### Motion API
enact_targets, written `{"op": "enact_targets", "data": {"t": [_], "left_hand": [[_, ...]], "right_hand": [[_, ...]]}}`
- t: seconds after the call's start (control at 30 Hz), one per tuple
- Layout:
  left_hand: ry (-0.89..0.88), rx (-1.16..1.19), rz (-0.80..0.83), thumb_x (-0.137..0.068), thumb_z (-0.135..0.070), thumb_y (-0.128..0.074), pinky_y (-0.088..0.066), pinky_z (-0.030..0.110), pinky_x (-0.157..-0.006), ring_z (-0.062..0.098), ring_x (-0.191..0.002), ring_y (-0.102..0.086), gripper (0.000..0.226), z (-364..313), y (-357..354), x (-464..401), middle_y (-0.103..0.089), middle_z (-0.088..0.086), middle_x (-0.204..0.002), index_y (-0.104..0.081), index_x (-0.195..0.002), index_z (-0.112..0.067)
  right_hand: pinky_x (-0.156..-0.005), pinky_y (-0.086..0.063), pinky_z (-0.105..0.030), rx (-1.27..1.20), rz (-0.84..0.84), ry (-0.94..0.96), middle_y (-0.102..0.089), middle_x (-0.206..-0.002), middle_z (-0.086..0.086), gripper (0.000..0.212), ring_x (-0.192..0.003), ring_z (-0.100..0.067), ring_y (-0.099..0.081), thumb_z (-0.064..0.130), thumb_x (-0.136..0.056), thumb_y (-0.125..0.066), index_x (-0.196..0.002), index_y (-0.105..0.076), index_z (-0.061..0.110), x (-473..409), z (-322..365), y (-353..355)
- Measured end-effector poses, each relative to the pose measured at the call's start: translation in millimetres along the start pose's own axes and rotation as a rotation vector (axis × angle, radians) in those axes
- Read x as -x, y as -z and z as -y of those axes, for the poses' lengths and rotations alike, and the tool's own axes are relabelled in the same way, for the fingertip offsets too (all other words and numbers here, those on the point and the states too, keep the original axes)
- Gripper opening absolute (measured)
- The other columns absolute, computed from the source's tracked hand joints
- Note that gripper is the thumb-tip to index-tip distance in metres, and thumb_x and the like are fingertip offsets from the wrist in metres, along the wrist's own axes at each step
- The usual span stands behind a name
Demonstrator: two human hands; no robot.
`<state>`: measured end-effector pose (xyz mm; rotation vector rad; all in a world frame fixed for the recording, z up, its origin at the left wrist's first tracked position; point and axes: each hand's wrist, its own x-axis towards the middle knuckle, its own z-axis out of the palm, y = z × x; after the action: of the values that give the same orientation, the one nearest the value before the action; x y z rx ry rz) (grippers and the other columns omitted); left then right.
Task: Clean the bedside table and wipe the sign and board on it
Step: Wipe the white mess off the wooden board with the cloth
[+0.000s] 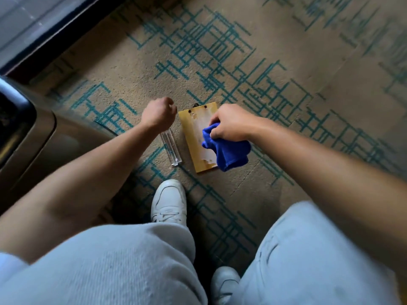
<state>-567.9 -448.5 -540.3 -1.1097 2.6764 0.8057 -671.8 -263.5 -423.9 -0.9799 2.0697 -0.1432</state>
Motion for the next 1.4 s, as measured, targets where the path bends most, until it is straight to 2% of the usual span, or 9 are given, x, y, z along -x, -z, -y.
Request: {"op": "enact_targets", "data": {"t": [0.3, 0.43, 0.63, 0.83, 0.97, 1.1, 1.17, 1.27, 1.4], "left_hand": [[0.211, 0.219, 0.225, -0.104, -0.034, -0.047, -0.058, 0.042, -0.087, 0.032, -0.090, -0.068, 0.040, -14, -25, -26, -0.071, 0.021, -0.105, -0.068, -0.106, 0.000], [0.303, 0.322, 0.281, -0.105, -0.032, -0.046, -0.059, 0.042, -0.080, 0.027, -0.082, -0.064, 0.041, -18, -23, -31, -0.067, 0.018, -0.096, -0.066, -0.110, 0.004], [0.248, 0.449, 0.305, -0.104, -0.025, -0.047, -0.060, 0.043, -0.086, 0.027, -0.086, -0.068, 0.029, -27, -22, -32, -0.068, 0.014, -0.096, -0.067, -0.105, -0.004], [0.189, 0.696, 0.284, -0.106, -0.023, -0.046, -0.063, 0.037, -0.069, 0.029, -0.089, -0.072, 0.025, -38, -9, -13, -0.067, 0.014, -0.099, -0.062, -0.111, -0.004], [0.099, 0.741, 0.196, -0.107, -0.024, -0.045, -0.063, 0.032, -0.066, 0.019, -0.080, -0.071, 0.025, -61, 33, -2, -0.067, 0.009, -0.093, -0.061, -0.109, -0.006], [-0.028, 0.814, 0.079, -0.105, -0.024, -0.049, -0.059, 0.029, -0.057, 0.007, -0.058, -0.068, 0.024, -97, 99, 14, -0.062, 0.002, -0.077, -0.062, -0.088, -0.015], [-0.069, 0.878, 0.050, -0.105, -0.024, -0.050, -0.059, 0.030, -0.059, 0.009, -0.060, -0.069, 0.024, -118, 137, 27, -0.062, 0.002, -0.076, -0.063, -0.086, -0.016], [-0.115, 1.020, 0.029, -0.103, -0.025, -0.053, -0.059, 0.036, -0.063, 0.015, -0.068, -0.071, 0.022, -150, 194, 52, -0.069, 0.000, -0.074, -0.067, -0.089, -0.015], [-0.167, 1.143, -0.034, -0.101, -0.025, -0.058, -0.060, 0.051, -0.076, 0.021, -0.065, -0.069, 0.024, -189, 246, 88, -0.070, 0.003, -0.067, -0.067, -0.084, -0.010]], "right_hand": [[-0.074, -0.053, -0.032, -0.112, -0.033, -0.095, -0.073, -0.092, -0.005, 0.020, -0.088, -0.021, -0.066, 0.018, -0.078, -0.067, -0.094, -0.078, 0.023, 21, -41, 2], [-0.062, -0.049, -0.028, -0.214, -0.069, -0.147, -0.073, -0.089, -0.003, 0.018, -0.082, -0.018, -0.066, 0.017, -0.079, -0.067, -0.091, -0.077, 0.025, 24, -53, 7], [-0.059, -0.046, -0.022, -0.282, -0.098, -0.199, -0.073, -0.091, -0.001, 0.019, -0.078, -0.013, -0.063, 0.017, -0.080, -0.068, -0.095, -0.078, 0.024, 25, -66, 9], [-0.070, -0.053, -0.029, -0.341, -0.157, -0.250, -0.075, -0.091, -0.003, 0.017, -0.087, -0.019, -0.067, 0.017, -0.078, -0.067, -0.090, -0.078, 0.023, 31, -76, 17], [-0.058, -0.042, -0.021, -0.385, -0.311, -0.306, -0.071, -0.085, -0.001, 0.012, -0.078, -0.016, -0.060, 0.016, -0.079, -0.064, -0.077, -0.074, 0.021, 42, -86, 33], [-0.073, -0.051, -0.033, -0.558, -0.536, -0.367, -0.073, -0.081, -0.005, 0.016, -0.080, -0.021, -0.064, 0.029, -0.069, -0.059, -0.064, -0.070, 0.020, 66, -97, 43], [-0.060, -0.049, -0.022, -0.773, -0.612, -0.317, -0.071, -0.067, 0.002, 0.016, -0.067, -0.012, -0.065, 0.027, -0.079, -0.063, -0.070, -0.071, 0.015, 79, -89, 48], [-0.056, -0.049, -0.014, -1.096, -0.610, -0.111, -0.072, -0.065, 0.009, 0.023, -0.057, -0.003, -0.066, 0.023, -0.100, -0.055, -0.090, -0.073, 0.012, 106, -65, 57], [-0.067, -0.057, -0.025, -1.383, -0.518, 0.048, -0.077, -0.083, -0.005, 0.042, -0.070, -0.017, -0.072, 0.041, -0.100, -0.051, -0.079, -0.079, 0.017, 145, -33, 73]]}}
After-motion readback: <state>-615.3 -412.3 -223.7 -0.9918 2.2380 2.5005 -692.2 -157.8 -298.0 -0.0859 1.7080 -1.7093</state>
